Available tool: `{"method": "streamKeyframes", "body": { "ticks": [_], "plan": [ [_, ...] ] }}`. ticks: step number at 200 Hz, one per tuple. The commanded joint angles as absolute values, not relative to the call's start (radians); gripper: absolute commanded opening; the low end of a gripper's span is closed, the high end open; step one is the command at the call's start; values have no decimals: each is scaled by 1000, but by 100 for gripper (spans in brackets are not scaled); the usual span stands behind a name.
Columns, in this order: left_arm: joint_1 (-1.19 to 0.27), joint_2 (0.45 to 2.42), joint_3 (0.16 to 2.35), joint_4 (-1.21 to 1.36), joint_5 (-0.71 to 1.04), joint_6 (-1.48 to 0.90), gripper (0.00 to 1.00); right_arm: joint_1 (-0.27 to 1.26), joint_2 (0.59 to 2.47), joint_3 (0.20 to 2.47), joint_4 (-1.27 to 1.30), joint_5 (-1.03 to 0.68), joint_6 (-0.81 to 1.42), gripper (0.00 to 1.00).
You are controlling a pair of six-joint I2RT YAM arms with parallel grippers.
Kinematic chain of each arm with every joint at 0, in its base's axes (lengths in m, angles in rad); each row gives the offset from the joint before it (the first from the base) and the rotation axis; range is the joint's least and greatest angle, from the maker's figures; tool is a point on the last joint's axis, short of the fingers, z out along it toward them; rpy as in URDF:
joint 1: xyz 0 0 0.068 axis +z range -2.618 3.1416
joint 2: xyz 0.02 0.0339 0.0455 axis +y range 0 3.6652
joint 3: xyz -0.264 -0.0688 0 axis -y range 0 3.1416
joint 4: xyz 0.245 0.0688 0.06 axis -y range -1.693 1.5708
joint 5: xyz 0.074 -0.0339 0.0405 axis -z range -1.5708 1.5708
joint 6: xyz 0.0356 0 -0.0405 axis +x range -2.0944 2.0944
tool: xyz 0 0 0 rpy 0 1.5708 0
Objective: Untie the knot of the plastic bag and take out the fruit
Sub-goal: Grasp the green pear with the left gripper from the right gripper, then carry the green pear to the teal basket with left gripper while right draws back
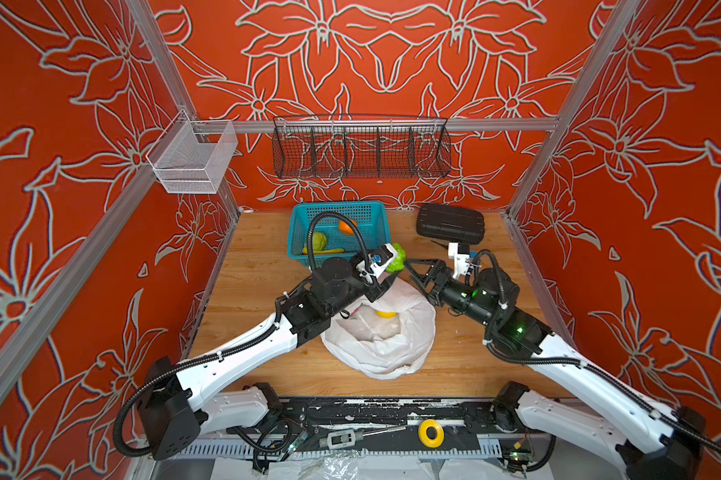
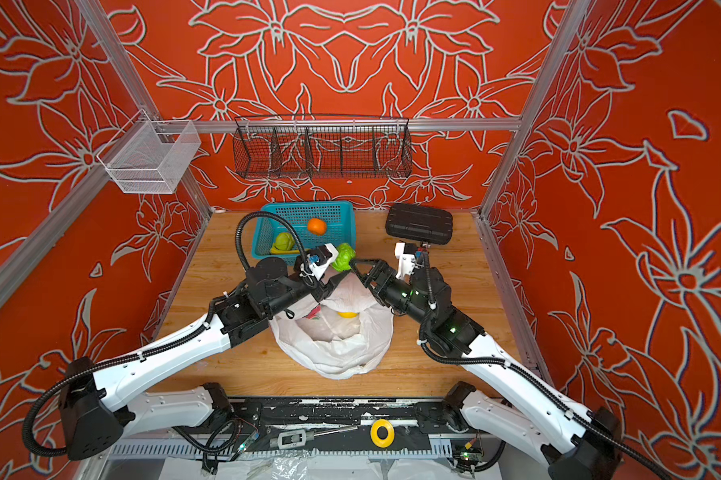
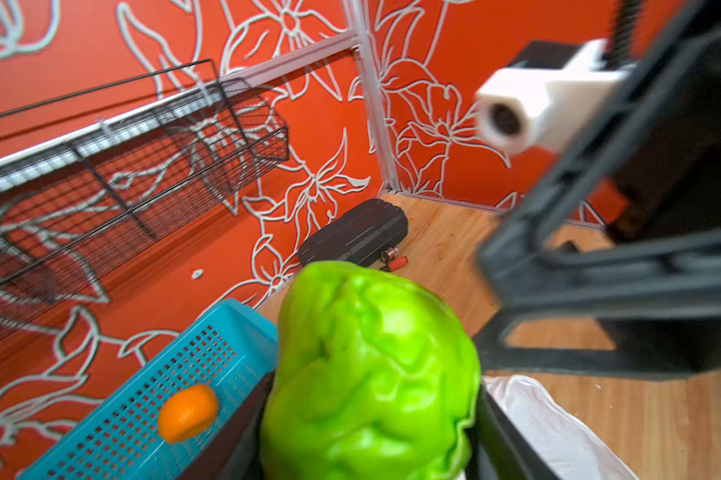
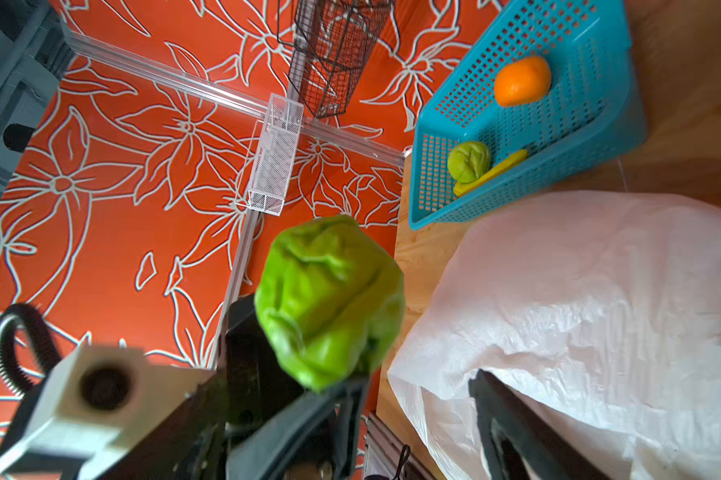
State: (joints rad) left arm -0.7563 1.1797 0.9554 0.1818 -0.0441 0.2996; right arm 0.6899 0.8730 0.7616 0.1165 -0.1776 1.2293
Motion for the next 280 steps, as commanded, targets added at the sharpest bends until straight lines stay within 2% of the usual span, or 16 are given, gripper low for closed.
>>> {"method": "streamKeyframes", "body": {
  "ticks": [1, 30, 66, 104, 140, 217, 280],
  "plan": [
    [-698, 1136, 970, 158, -110, 162, 45, 690, 831, 713, 125, -101, 1188, 94],
    [-598, 1126, 981, 109, -124, 25, 43, 690, 821, 678, 131, -121, 1142, 96],
    [-470, 1213, 1099, -121, -160, -147, 41, 690, 830, 657, 119, -138, 1132, 97],
    [-370, 1326, 1168, -188, -46, -234, 39, 690, 831, 640, 93, -128, 1141, 97],
    [-295, 1511, 1307, -286, 78, -278, 36, 690, 828, 621, 94, -134, 1137, 97],
    [-232, 1900, 1589, -365, 274, -326, 33, 690, 819, 606, 56, -105, 1106, 97],
    [-232, 2138, 1787, -460, 310, -316, 34, 690, 786, 607, -3, -71, 1060, 97]
  ]
}}
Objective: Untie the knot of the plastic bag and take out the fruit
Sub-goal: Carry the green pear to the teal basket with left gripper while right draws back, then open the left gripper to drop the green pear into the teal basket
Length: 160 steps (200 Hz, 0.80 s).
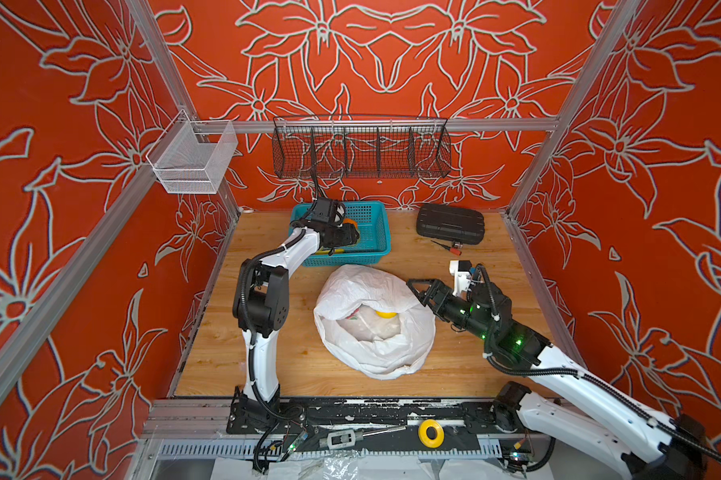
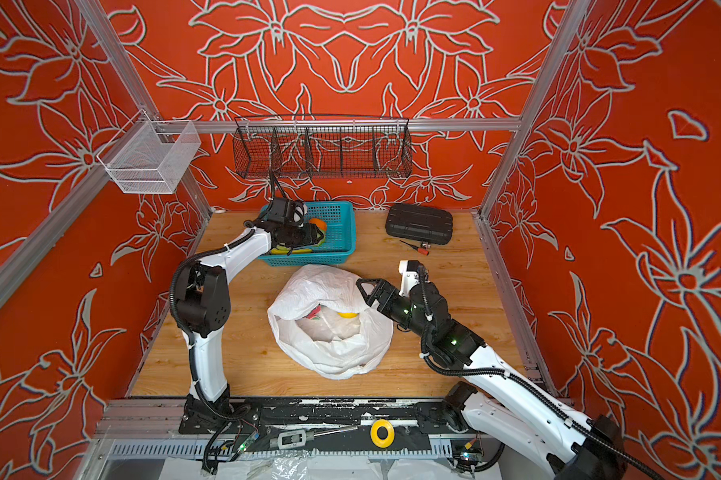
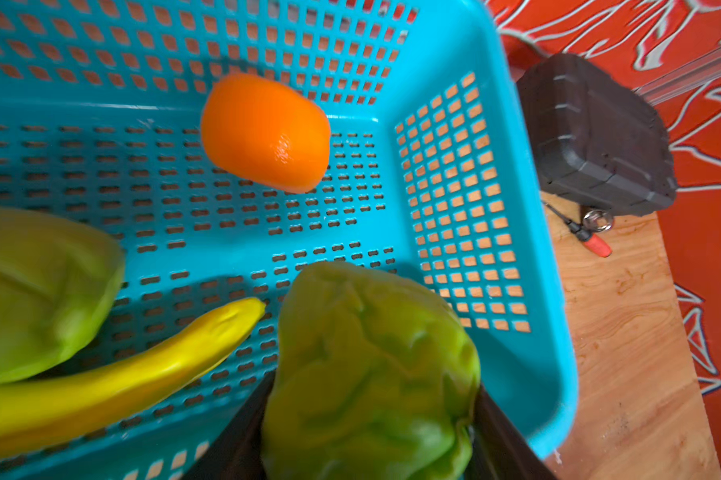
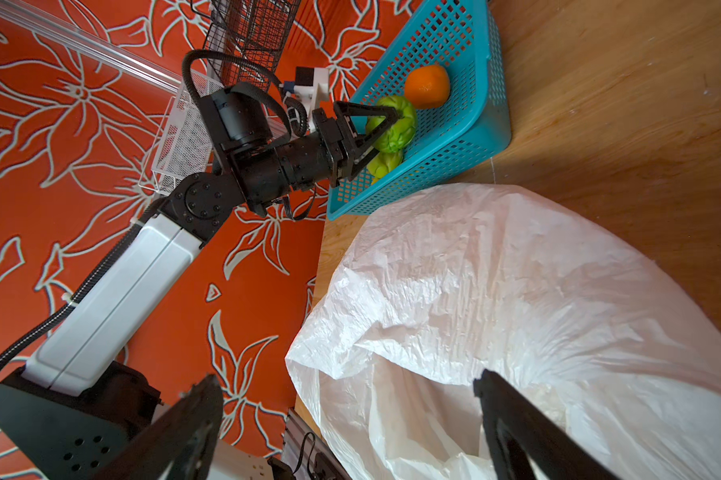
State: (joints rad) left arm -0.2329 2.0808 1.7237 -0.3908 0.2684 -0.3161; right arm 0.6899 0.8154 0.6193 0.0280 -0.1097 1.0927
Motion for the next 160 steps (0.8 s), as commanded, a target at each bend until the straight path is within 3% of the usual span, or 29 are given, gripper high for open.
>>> {"method": "streamKeyframes", "body": {
  "ticks": [1, 55, 84, 160],
  "plan": [
    [-232, 2141, 1789, -461, 311, -316, 34, 690, 786, 606, -4, -71, 1059, 97],
    [-232, 2258, 1897, -532, 330, -293, 47, 690, 774, 616, -62, -34, 1034, 97],
    [-232, 2276, 1900, -525, 335, -290, 59, 690, 769, 612, -62, -27, 1027, 97],
    [-232, 2182, 1829, -483, 355, -296, 81, 690, 768, 633, -88, -28, 1020, 97]
  ]
}}
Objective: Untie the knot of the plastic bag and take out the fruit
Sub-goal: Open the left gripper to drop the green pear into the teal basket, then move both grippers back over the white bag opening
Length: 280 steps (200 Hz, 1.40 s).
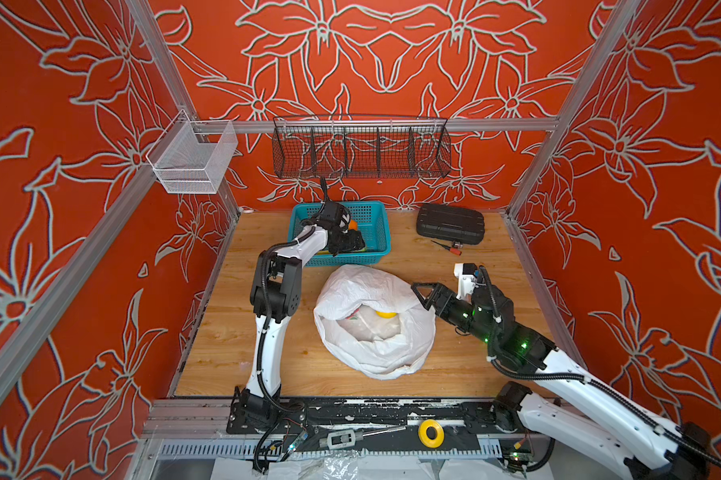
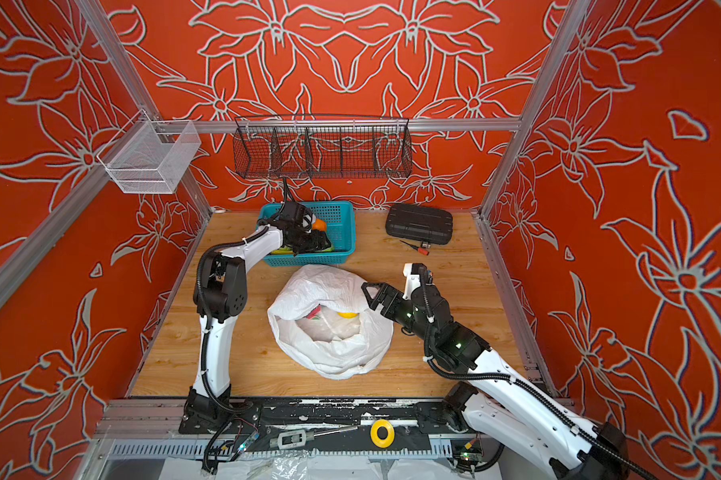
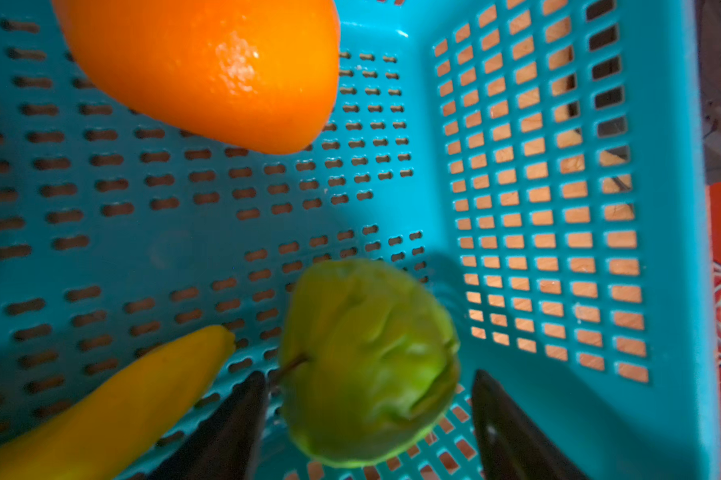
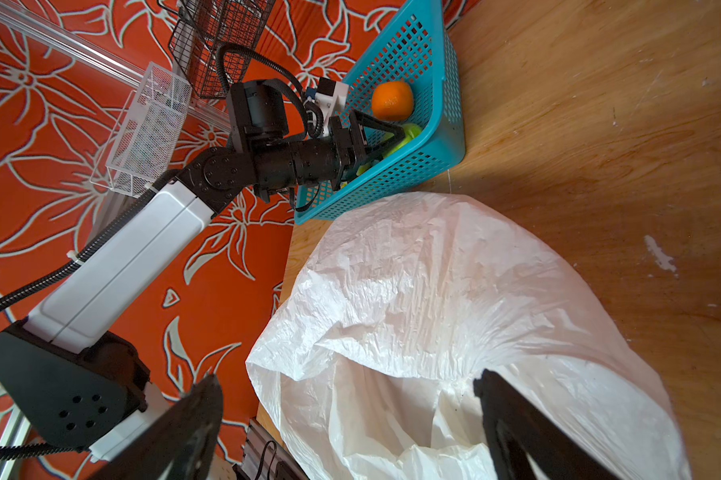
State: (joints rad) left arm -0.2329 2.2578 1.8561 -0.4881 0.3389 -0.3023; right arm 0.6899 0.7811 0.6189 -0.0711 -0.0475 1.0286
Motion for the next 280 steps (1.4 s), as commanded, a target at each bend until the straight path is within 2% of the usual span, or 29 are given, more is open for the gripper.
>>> {"method": "streamKeyframes", "body": {
  "ticks": [1, 32, 57, 81, 103, 129, 165, 185, 222, 280],
  "plan": [
    [-233, 2179, 1827, -483, 355, -295, 81, 690, 768, 635, -89, -27, 1020, 97],
    [-235, 2061, 1780, -500, 339, -295, 82, 690, 763, 667, -149, -25, 987, 97],
    [-244, 1895, 1697, -484, 321, -302, 82, 690, 773, 704, -217, -19, 870, 97],
    [-281, 1702, 1620, -518, 294, -257, 82, 690, 824, 767, -272, -70, 711, 90],
    [-360, 1512, 1481, -477, 242, -113, 82, 692, 887, 791, -287, -168, 623, 83],
    [-456, 1350, 1335, -496, 250, 127, 81, 701, 930, 762, -283, -297, 641, 75],
    [-562, 1202, 1174, -598, 175, 369, 82, 723, 926, 677, -225, -373, 690, 73],
    [-589, 1121, 1060, -595, 196, 488, 84, 741, 942, 670, -245, -377, 674, 73],
    [-606, 1084, 940, -526, 157, 683, 91, 819, 1001, 678, -238, -305, 670, 73],
    [-600, 1243, 898, -424, 137, 810, 92, 955, 1119, 735, -223, -59, 764, 73]
  ]
}}
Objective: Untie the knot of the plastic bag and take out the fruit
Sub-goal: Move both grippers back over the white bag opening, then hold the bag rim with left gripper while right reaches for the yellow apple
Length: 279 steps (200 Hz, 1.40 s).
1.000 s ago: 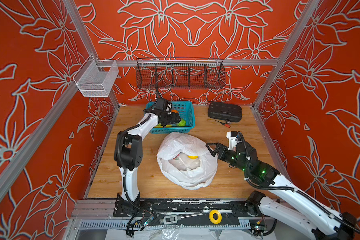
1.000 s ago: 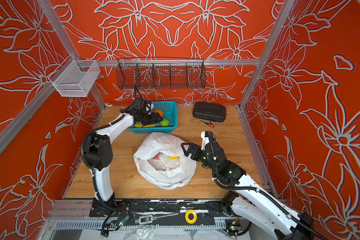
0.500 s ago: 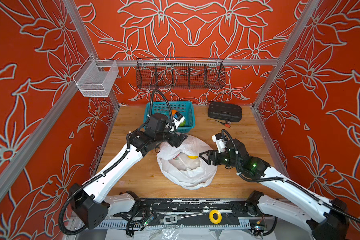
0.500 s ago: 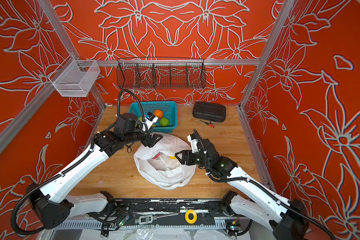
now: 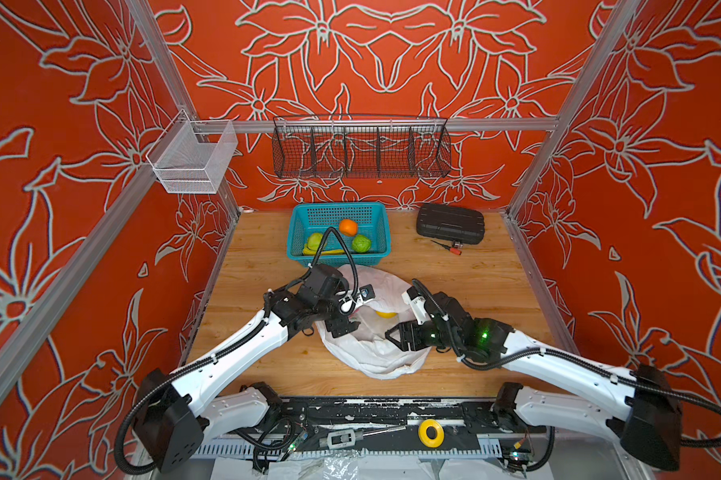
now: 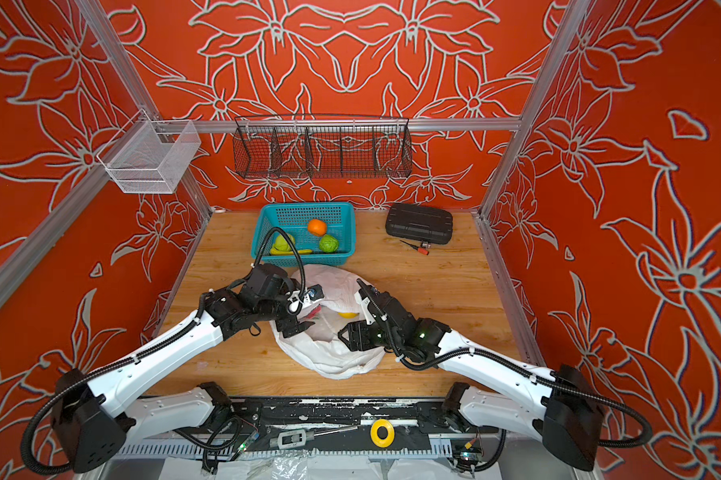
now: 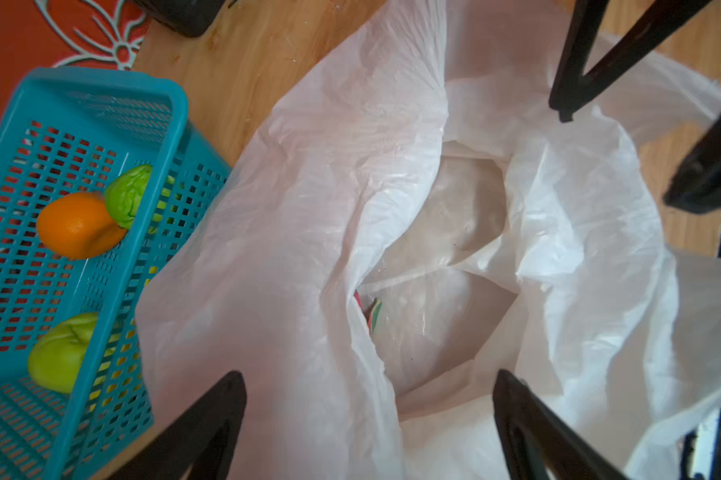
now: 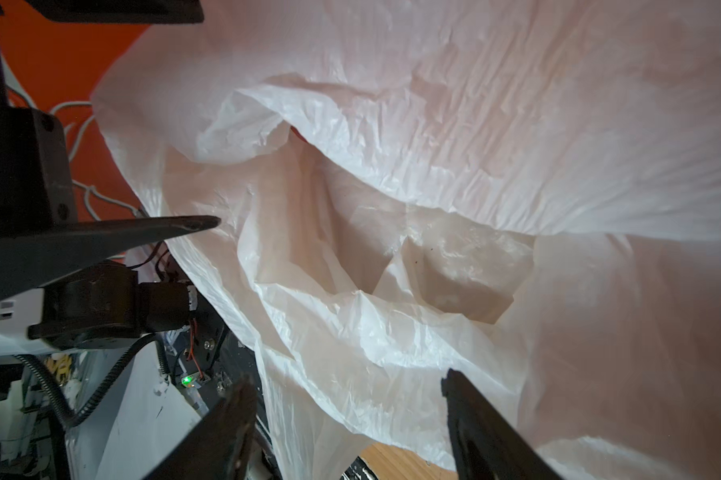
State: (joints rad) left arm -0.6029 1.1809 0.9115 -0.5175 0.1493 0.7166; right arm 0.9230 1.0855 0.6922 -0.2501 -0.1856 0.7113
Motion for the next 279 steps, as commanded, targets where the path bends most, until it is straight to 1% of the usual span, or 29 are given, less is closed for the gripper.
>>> {"method": "streamKeyframes", "body": {
  "ticks": [1, 11, 19, 27, 32, 40, 48, 52, 69, 81, 89, 108, 125, 140, 157, 171, 207, 244, 263, 279],
  "plan": [
    [-600, 1247, 898, -418, 137, 807, 91, 956, 1122, 735, -220, -59, 767, 73],
    [-599, 1282, 921, -398, 135, 766, 88, 960, 1149, 742, -202, -57, 782, 74],
    [-593, 1309, 943, -400, 135, 745, 79, 967, 1171, 756, -196, -55, 792, 73],
    [-590, 1329, 961, -405, 126, 732, 65, 973, 1194, 772, -199, -47, 802, 73],
    [-590, 1336, 969, -407, 118, 719, 53, 977, 1206, 784, -201, -44, 805, 73],
    [-584, 1343, 975, -402, 103, 686, 38, 981, 1229, 803, -200, -38, 804, 73],
    [-568, 1347, 983, -394, 105, 636, 25, 985, 1254, 825, -201, -32, 794, 73],
    [-558, 1348, 991, -396, 118, 610, 20, 988, 1268, 835, -202, -26, 789, 74],
    [-518, 1360, 1054, -433, 170, 499, 7, 994, 1324, 875, -203, 8, 760, 75],
    [-491, 1366, 1090, -452, 189, 449, 2, 995, 1356, 880, -184, 33, 748, 76],
    [-481, 1363, 1099, -453, 195, 431, 0, 996, 1368, 874, -160, 50, 744, 76],
    [-470, 1339, 1101, -432, 211, 369, 0, 999, 1383, 852, -98, 96, 732, 77],
    [-469, 1314, 1087, -404, 249, 323, 0, 1000, 1407, 872, -88, 136, 681, 80],
    [-469, 1309, 1081, -397, 271, 298, 0, 1002, 1426, 899, -100, 193, 603, 86],
    [-471, 1311, 1074, -394, 291, 277, 0, 1002, 1441, 914, -112, 298, 575, 93],
    [-473, 1304, 1070, -389, 292, 264, 0, 997, 1465, 928, -120, 339, 554, 97],
    [-473, 1295, 1062, -390, 259, 268, 0, 985, 1592, 1052, -249, 384, 583, 97],
    [-473, 1286, 1074, -411, 237, 275, 0, 957, 1680, 1108, -350, 437, 627, 97],
    [-473, 1281, 1060, -406, 241, 277, 0, 936, 1679, 1072, -333, 412, 635, 97],
    [-474, 1284, 1061, -413, 240, 281, 0, 916, 1682, 1034, -277, 348, 615, 97]
  ]
}}
